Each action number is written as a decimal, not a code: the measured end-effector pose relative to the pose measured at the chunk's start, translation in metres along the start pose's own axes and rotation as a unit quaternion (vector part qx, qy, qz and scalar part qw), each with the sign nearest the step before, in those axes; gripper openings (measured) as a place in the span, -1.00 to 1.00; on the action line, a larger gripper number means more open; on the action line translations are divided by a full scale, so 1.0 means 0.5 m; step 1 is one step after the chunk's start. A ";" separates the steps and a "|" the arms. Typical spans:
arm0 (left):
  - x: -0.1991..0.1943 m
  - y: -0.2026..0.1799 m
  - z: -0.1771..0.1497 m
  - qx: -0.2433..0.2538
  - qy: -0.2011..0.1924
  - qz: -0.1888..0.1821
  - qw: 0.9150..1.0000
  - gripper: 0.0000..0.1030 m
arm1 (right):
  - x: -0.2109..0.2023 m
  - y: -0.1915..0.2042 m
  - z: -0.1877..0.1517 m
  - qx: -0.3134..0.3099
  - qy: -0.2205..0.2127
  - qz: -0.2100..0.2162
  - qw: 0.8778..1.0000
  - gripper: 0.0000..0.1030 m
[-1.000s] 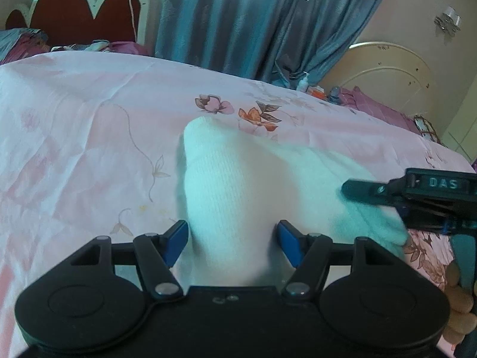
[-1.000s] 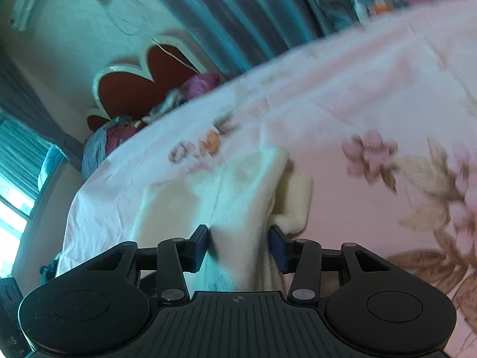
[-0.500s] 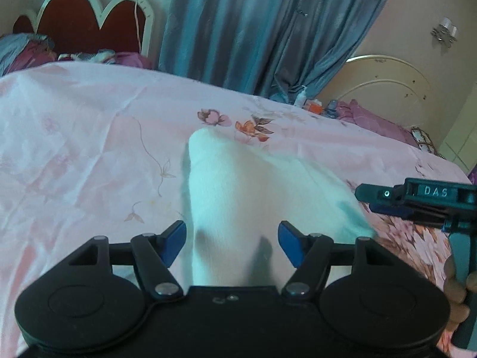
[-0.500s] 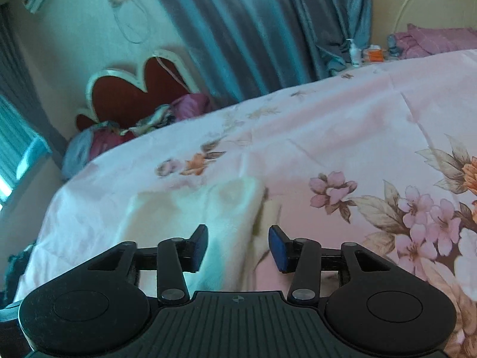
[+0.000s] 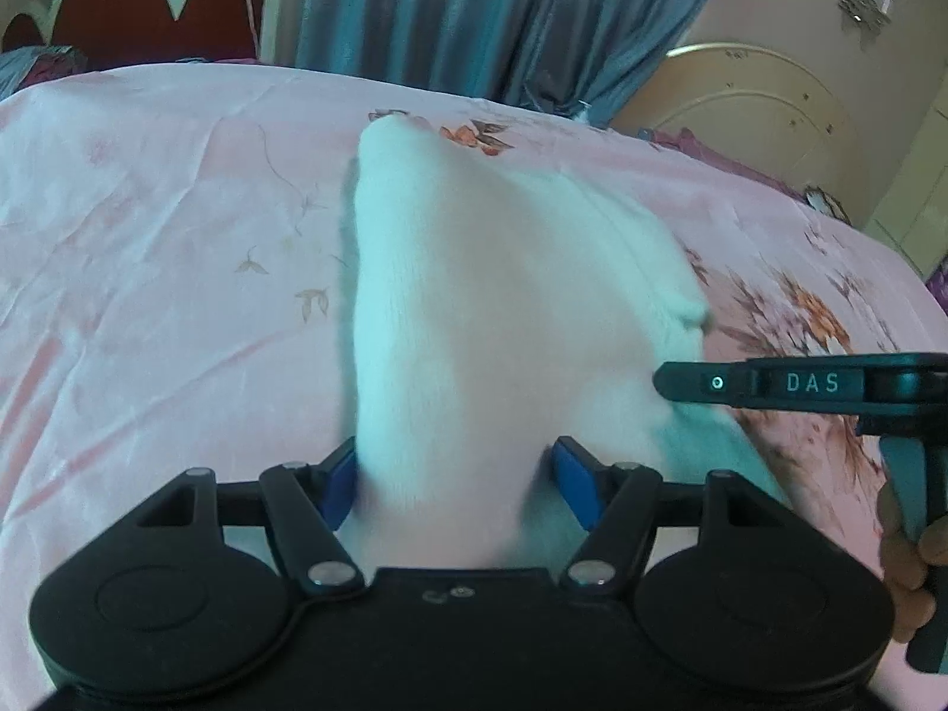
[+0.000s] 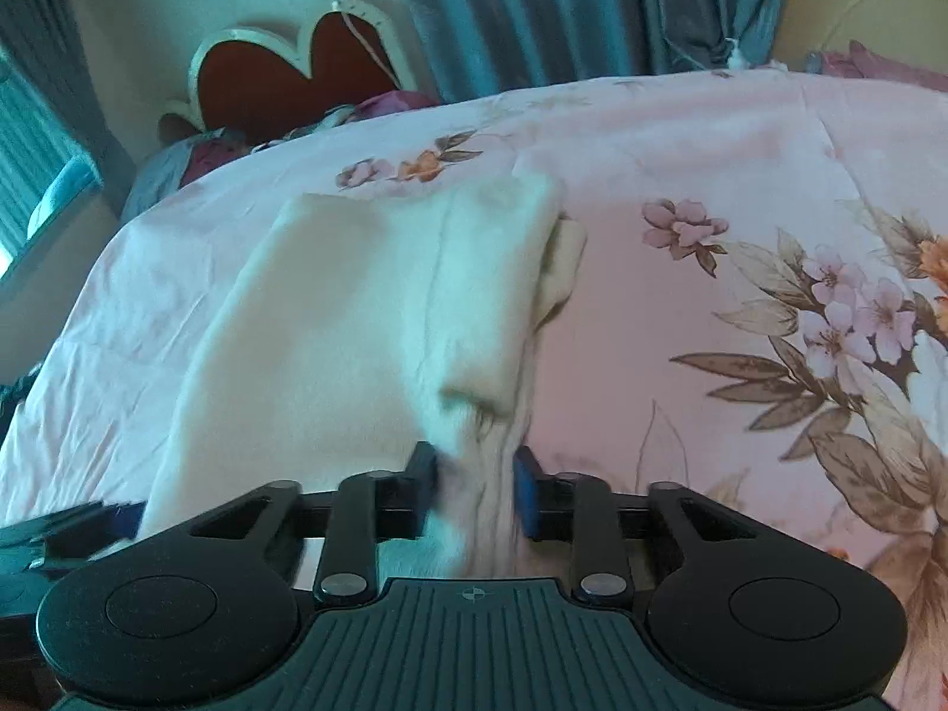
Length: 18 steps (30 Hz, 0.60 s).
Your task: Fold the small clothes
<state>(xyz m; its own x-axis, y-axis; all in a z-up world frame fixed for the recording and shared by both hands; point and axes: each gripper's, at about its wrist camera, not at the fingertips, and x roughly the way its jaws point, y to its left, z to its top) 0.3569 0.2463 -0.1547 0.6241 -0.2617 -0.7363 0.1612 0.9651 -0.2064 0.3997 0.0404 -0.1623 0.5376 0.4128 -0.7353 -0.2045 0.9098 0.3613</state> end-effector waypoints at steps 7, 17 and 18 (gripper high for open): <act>-0.018 0.006 -0.022 0.001 0.006 -0.004 1.000 0.30 | -0.049 -0.020 -0.060 0.057 0.010 0.022 0.998 -0.83; -0.022 -0.010 -0.010 0.007 0.023 0.015 1.000 0.40 | -0.075 0.031 -0.111 0.027 0.010 -0.046 0.999 -0.74; -0.023 -0.011 -0.010 0.008 0.025 0.018 0.999 0.44 | -0.077 0.038 -0.120 0.020 0.006 -0.055 0.998 -0.73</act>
<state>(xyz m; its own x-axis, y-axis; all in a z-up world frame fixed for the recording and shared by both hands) 0.3453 0.2439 -0.1484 0.5901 -0.2258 -0.7751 0.1516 0.9740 -0.1684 0.3258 0.0443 -0.1616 0.5449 0.3105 -0.7789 -0.1106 0.9474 0.3003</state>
